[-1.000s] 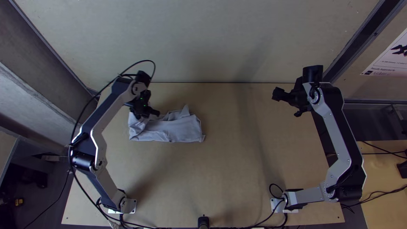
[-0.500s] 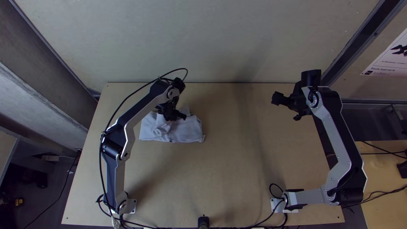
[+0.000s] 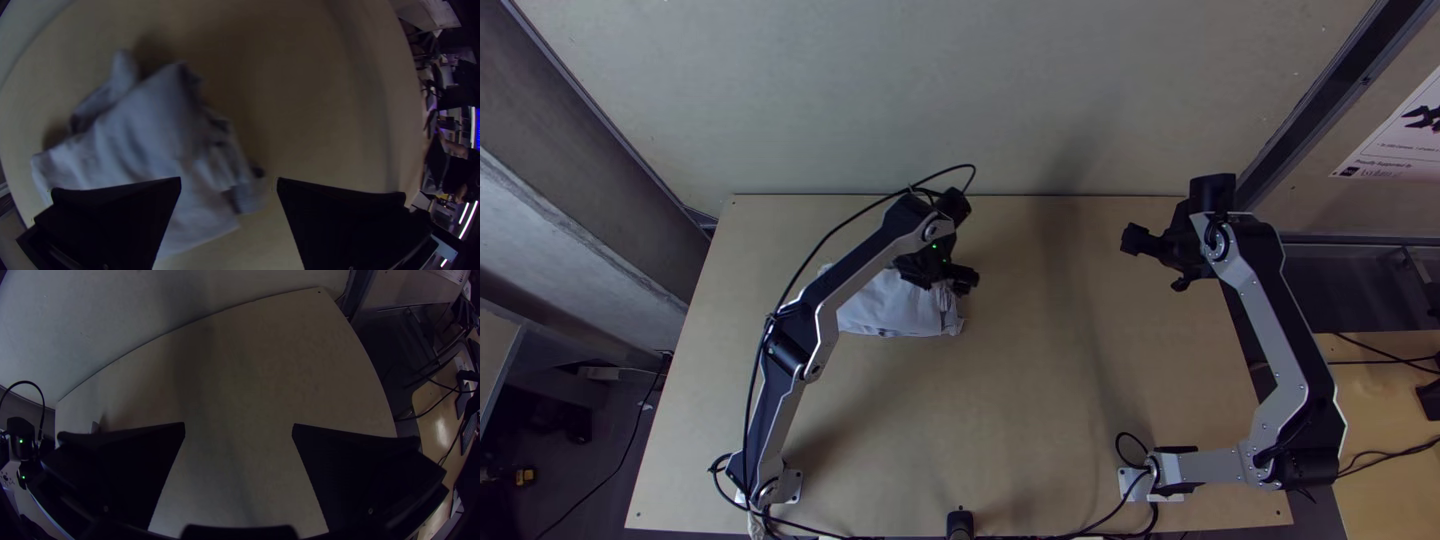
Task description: Fold the t-shirt
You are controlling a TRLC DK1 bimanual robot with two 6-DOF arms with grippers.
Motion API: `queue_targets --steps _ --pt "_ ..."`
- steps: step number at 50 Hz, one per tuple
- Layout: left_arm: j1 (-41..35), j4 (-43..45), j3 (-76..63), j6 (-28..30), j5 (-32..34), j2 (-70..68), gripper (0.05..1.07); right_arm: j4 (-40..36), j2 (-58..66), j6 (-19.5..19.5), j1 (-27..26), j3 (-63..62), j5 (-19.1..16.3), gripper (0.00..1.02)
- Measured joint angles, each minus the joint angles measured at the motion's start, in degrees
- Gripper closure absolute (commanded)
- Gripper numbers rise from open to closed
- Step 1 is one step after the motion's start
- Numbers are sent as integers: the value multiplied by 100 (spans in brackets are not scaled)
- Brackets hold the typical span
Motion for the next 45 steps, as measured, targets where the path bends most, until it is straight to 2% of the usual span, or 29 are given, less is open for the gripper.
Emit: queue_targets --steps 6,17,27,33,45 --pt "-74 120 2 -160 448 61 10 55 0 0 -2 -55 0 4" --pt "219 151 7 -203 479 44 10 101 -37 -2 -33 -52 0 4" --pt "774 177 7 101 22 -413 10 234 -79 -76 -120 146 2 4" --pt "1193 210 7 417 -374 -997 10 400 -267 -251 -118 181 0 4" --pt "2151 435 -192 905 -579 -2275 10 962 -1080 -732 -111 181 87 4"
